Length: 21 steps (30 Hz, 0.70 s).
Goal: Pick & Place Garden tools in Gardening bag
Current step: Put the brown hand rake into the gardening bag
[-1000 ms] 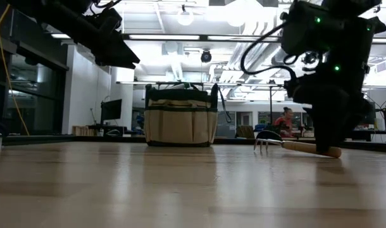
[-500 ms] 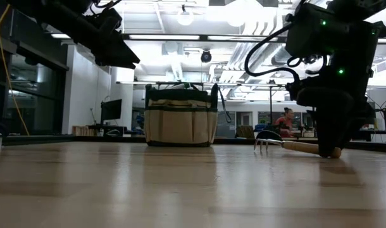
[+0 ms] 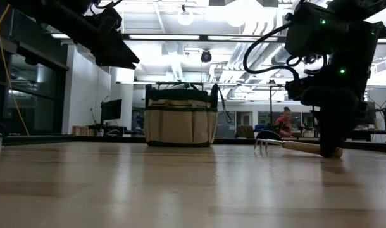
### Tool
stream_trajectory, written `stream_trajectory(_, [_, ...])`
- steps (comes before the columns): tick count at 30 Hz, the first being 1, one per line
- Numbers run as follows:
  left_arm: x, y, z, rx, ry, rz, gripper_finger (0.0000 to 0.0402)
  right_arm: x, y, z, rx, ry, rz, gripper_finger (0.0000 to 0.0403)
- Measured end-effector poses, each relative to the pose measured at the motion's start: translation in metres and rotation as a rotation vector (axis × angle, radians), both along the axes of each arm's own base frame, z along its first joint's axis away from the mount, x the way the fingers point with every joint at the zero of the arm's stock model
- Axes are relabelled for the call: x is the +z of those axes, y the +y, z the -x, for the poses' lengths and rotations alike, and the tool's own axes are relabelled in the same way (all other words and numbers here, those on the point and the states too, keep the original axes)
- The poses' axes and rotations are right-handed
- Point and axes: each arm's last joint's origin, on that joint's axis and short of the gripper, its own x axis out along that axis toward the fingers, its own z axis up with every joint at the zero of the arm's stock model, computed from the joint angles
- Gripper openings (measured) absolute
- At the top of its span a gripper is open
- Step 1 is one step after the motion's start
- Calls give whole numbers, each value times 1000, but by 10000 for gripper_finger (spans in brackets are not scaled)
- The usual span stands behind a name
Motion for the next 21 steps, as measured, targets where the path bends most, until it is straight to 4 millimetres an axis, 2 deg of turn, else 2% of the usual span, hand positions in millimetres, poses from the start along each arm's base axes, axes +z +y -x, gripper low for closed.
stream_trajectory(4, [0,-1,0,-22,-3,5,234,0,0,0,39,6,15,52])
stream_trajectory(12, [1,-2,-1,-78,-22,13,234,5,0,0,104,51,38,51])
stream_trajectory(15, [5,-3,-3,-140,-59,6,234,15,0,-1,166,124,56,51])
stream_trajectory(21, [11,-4,-5,-191,-128,15,234,53,0,-9,343,254,132,51])
